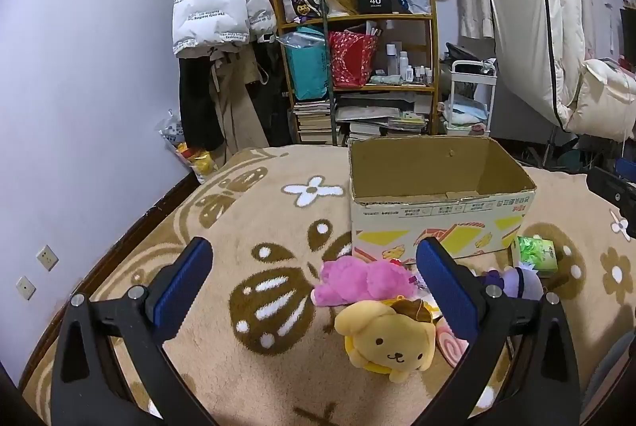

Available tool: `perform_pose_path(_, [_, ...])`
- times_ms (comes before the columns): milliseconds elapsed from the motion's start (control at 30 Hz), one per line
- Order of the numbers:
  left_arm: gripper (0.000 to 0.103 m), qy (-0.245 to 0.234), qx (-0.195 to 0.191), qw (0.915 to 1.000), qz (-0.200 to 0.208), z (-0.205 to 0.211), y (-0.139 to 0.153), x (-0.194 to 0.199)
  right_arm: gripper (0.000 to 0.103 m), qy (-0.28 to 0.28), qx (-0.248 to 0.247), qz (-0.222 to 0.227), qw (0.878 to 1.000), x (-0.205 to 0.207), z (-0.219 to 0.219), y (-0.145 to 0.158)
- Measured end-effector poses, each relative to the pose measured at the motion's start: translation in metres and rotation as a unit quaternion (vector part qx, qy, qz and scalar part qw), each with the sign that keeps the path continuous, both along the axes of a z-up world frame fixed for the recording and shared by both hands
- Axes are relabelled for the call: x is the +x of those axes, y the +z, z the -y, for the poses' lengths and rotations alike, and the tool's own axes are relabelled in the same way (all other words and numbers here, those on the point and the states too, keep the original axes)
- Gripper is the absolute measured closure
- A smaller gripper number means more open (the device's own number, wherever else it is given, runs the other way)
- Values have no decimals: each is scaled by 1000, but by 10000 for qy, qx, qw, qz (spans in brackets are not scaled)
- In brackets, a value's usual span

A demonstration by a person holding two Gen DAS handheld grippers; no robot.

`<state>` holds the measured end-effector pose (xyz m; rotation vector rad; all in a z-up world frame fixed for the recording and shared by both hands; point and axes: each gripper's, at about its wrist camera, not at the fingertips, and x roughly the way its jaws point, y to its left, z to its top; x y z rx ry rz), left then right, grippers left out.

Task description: Organize soft objects

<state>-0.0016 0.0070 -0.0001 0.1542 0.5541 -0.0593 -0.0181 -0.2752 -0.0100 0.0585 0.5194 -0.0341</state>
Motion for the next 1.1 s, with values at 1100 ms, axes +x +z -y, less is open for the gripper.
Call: perform_pose_path(1100, [2, -31, 12, 10000, -30, 0, 1, 0, 0, 37, -25, -9, 10000, 0, 1, 0])
